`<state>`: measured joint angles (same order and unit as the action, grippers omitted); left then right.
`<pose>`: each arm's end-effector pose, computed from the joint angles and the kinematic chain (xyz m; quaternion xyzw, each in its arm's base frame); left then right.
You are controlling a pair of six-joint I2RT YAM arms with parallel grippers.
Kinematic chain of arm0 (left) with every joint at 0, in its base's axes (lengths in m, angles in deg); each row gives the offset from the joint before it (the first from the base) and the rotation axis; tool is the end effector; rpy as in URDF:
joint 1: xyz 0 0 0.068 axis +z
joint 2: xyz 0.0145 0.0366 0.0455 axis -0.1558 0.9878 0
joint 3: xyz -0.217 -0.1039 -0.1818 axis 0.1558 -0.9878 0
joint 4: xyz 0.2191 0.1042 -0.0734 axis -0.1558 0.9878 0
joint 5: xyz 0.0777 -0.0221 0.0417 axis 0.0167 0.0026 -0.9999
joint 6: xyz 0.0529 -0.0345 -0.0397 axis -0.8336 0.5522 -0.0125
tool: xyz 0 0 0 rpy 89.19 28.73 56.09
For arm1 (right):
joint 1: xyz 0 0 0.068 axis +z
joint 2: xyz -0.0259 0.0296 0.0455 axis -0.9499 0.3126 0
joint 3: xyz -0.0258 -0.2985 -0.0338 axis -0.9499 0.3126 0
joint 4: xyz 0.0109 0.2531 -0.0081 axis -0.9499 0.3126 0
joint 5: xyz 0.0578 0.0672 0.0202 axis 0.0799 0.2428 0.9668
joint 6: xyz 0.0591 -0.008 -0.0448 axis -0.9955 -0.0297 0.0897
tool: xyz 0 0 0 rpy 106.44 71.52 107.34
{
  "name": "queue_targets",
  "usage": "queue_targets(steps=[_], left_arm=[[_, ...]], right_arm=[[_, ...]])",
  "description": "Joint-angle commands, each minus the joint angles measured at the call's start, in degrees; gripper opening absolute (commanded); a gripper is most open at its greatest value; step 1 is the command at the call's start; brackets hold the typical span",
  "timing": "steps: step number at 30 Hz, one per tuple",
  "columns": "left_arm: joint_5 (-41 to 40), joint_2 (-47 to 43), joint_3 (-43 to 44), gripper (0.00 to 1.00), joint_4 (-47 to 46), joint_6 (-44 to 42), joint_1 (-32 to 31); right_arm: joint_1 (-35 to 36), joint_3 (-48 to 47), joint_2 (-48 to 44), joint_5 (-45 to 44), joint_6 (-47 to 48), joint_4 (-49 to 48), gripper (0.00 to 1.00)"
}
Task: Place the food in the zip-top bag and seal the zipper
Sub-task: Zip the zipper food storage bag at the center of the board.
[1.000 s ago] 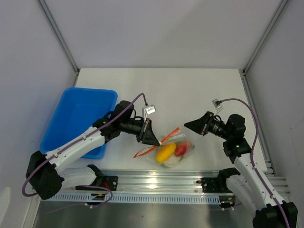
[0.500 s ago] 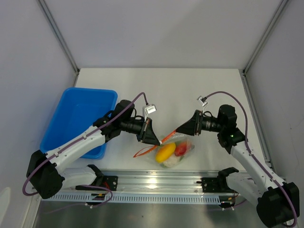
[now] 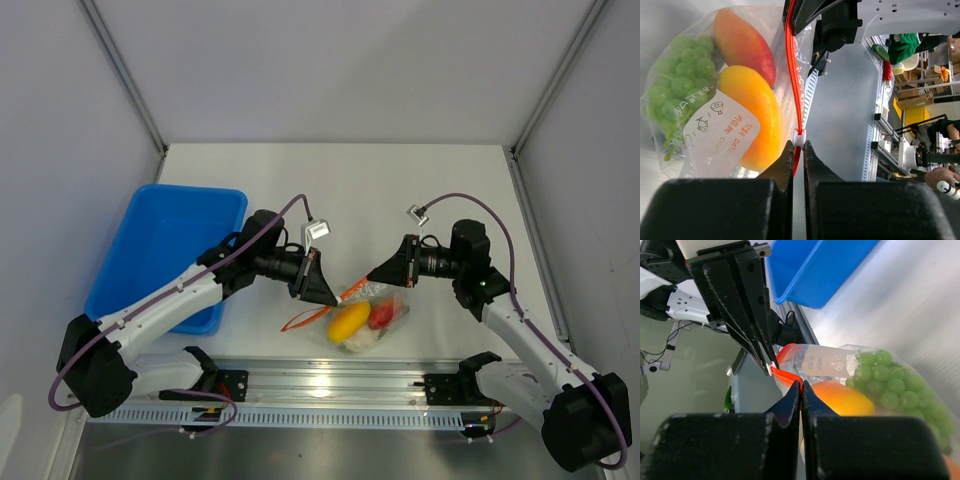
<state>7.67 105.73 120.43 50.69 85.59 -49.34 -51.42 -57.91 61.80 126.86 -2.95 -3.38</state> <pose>0.1552 -0.1952 0.3072 0.3015 0.7700 -0.5422 0.1489 0.1683 0.1186 0.3014 -0.2025 0.7281 0.5843 0.2956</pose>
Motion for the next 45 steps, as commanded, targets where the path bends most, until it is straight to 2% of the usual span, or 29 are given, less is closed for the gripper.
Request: queue_targets(steps=[1,16,45], left_arm=[[1.0,-0.31,1.88,0.01,-0.75,-0.19,0.13],[-3.13,-4.7,0.3,0.01,4.34,-1.77,0.39],[-10.42,-14.55,-3.66,0.01,12.87,-3.88,1.01]], right_arm=[[0.03,-2.98,-1.56,-4.3,2.29,1.62,0.0],[-8.23,-4.48,-8.24,-14.25,3.25,9.72,0.0],[-11.48,-5.01,-10.7,-23.13,1.59,13.5,0.0]])
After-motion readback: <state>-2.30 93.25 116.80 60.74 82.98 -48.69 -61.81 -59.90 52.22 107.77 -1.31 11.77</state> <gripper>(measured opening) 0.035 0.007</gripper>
